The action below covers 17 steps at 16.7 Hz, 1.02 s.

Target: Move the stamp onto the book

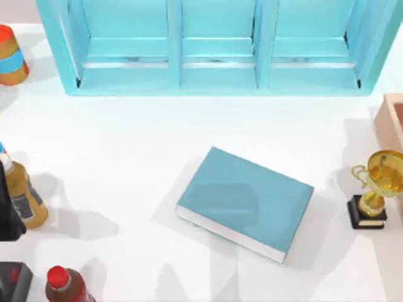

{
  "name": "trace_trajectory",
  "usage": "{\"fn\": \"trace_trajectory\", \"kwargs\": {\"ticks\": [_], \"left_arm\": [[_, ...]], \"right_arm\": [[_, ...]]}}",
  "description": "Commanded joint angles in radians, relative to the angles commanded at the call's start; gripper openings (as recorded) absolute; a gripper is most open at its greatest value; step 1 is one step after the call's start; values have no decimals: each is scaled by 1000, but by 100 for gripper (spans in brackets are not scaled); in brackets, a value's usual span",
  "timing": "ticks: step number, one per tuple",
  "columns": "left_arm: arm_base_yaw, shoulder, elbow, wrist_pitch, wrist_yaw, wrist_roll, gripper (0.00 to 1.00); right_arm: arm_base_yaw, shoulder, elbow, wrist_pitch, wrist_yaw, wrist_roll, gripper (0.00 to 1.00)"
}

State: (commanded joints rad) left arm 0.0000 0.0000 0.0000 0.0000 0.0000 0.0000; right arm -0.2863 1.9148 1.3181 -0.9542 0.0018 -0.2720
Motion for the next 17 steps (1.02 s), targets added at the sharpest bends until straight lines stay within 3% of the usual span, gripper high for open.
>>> {"fn": "trace_trajectory", "kwargs": {"ticks": [7,17], "left_arm": [[0,0,0,0,0,0,100],[0,0,0,0,0,0,100]], "right_arm": [[0,20,-54,62,0,0,100],[0,20,-54,62,0,0,25]]}}
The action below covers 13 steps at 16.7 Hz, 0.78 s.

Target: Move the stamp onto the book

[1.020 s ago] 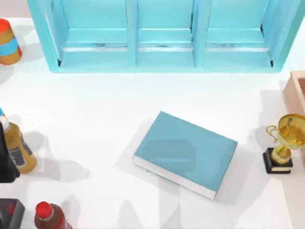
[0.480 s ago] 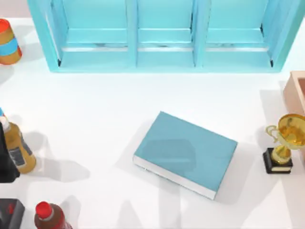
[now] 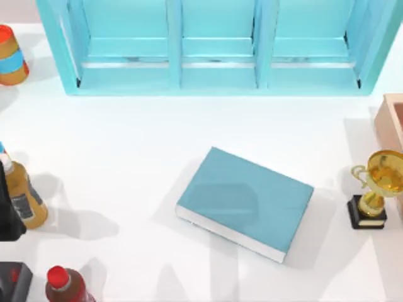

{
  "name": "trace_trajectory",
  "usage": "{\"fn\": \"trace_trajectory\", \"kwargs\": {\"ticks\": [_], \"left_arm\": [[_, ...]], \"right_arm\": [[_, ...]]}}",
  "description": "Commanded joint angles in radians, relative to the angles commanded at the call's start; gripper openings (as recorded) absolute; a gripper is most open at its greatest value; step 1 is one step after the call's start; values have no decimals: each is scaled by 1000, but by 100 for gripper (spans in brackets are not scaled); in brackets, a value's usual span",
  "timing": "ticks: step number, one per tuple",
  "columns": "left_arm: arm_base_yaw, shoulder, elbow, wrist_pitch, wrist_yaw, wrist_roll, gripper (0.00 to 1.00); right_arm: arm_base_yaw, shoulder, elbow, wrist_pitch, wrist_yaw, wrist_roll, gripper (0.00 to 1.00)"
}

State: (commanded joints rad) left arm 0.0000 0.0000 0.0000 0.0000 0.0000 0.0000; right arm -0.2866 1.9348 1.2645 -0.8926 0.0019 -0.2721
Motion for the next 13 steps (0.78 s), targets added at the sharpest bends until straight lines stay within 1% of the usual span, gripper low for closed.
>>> {"fn": "trace_trajectory", "kwargs": {"ticks": [3,4,13], "left_arm": [[0,0,0,0,0,0,100],[0,0,0,0,0,0,100],[0,0,0,0,0,0,100]], "right_arm": [[0,0,0,0,0,0,2],[0,0,0,0,0,0,0],[0,-2,3,-1,0,3,0]]}}
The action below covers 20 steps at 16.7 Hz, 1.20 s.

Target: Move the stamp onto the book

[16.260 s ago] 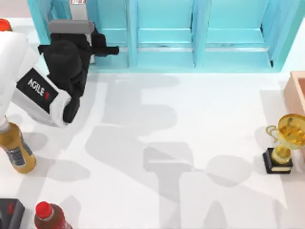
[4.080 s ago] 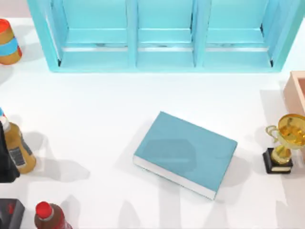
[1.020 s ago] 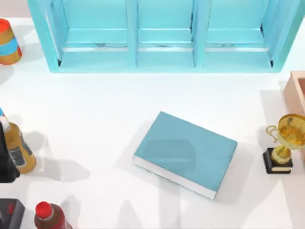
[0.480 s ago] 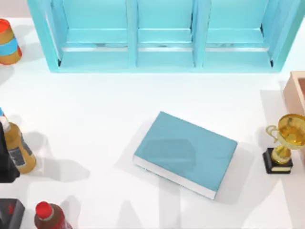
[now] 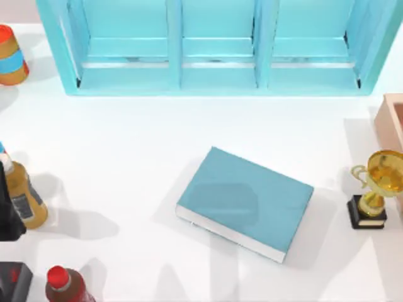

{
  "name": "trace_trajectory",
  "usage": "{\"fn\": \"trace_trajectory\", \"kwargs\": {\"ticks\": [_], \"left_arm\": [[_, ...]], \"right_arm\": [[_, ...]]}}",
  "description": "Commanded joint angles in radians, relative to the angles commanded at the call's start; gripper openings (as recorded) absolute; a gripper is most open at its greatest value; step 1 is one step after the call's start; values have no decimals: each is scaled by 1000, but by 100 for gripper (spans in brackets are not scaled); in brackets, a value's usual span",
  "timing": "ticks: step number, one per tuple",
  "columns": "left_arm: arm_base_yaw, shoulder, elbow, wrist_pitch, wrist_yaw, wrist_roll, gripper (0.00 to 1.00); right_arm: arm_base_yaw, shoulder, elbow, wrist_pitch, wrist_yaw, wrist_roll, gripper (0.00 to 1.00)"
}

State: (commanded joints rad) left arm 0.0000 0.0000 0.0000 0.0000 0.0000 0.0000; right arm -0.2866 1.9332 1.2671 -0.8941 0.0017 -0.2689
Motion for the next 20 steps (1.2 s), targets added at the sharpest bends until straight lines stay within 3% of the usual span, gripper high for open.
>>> {"fn": "trace_trajectory", "kwargs": {"ticks": [6,11,16,20], "left_arm": [[0,0,0,0,0,0,100],[0,0,0,0,0,0,100],[0,0,0,0,0,0,100],[0,0,0,0,0,0,100]], "right_arm": [[29,13,192,-105,-34,205,0],[190,-19,389,-316,-36,385,0],[392,-92,456,-531,-5,429,0],[432,-112,457,-571,4,428,0]]}}
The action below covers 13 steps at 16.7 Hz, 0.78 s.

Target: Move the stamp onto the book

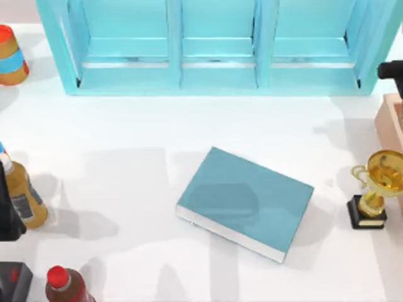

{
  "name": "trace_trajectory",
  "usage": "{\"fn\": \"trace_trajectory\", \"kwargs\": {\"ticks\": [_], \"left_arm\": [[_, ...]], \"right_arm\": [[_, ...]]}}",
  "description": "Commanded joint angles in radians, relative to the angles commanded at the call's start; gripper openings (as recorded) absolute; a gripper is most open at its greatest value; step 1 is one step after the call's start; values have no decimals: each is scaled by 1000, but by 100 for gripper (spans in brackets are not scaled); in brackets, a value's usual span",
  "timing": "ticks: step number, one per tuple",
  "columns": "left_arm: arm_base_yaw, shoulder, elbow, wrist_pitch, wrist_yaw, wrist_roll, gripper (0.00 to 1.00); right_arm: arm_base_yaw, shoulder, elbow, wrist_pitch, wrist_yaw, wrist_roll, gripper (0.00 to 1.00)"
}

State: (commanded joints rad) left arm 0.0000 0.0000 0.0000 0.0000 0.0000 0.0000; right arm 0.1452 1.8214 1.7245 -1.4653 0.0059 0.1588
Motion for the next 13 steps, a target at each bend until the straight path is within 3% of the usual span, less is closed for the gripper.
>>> {"fn": "trace_trajectory", "kwargs": {"ticks": [5,13], "left_arm": [[0,0,0,0,0,0,100],[0,0,0,0,0,0,100]], "right_arm": [[30,4,18,25,4,38,0],[345,172,60,143,-28,362,0]]}}
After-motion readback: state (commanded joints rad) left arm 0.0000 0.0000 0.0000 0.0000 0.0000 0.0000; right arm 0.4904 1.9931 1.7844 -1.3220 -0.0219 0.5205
